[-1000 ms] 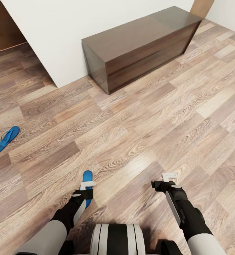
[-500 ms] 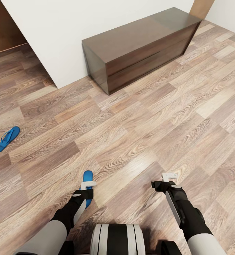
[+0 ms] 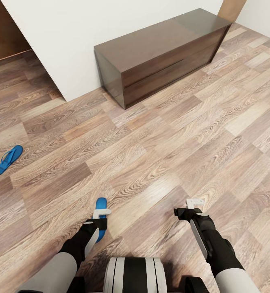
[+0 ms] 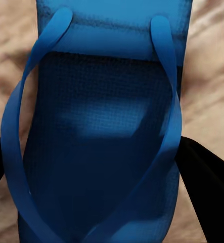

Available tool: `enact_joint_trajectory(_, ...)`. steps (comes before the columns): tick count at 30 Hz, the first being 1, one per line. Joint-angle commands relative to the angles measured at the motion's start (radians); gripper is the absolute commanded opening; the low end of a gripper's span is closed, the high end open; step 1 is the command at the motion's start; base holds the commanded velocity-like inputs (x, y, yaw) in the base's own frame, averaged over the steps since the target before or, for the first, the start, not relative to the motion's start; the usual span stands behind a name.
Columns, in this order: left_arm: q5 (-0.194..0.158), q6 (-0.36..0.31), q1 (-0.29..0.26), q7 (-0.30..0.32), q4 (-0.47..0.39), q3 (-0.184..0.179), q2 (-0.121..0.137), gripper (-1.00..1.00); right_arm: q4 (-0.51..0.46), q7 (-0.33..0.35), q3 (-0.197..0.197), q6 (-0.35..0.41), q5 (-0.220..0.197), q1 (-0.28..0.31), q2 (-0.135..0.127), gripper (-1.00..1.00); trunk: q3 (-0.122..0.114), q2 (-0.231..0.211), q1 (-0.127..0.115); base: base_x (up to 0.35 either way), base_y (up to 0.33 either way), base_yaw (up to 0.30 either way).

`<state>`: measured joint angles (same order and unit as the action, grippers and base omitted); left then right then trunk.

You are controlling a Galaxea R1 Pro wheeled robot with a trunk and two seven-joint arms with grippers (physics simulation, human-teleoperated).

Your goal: In the bedroom, move the book from the bed onto either nightstand, and place the two sandals side by side next to the bed.

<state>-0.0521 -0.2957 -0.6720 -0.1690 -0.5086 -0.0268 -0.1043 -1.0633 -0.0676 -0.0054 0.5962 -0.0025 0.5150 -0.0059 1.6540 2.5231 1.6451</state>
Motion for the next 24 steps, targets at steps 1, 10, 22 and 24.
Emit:
enact_joint_trajectory(1, -0.005, -0.006, 0.0, -0.006, -0.006, -0.002, 0.0, -1.0, -0.001, -0.003, 0.001, 0.005, -0.001, 0.0, 0.0, 1.0, 0.001, 0.0, 0.0, 0.0, 0.0, 0.0)
enact_joint_trajectory(10, -0.005, -0.009, 0.0, -0.006, -0.025, -0.001, 0.001, -1.0, -0.001, -0.003, 0.001, 0.005, -0.001, 0.0, 0.0, 1.0, 0.008, 0.001, 0.001, 0.0, 0.0, 0.0)
enact_joint_trajectory(22, -0.005, -0.01, 0.001, -0.006, -0.025, -0.001, 0.001, -1.0, -0.001, -0.003, 0.001, 0.005, -0.001, 0.0, 0.0, 1.0, 0.055, 0.003, 0.006, 0.0, 0.0, 0.0)
enact_joint_trajectory(24, -0.005, -0.01, 0.001, -0.006, -0.025, -0.001, 0.0, -1.0, -0.001, -0.003, 0.001, 0.005, -0.001, 0.0, 0.0, 1.0, 0.062, 0.004, 0.007, 0.0, 0.0, 0.0)
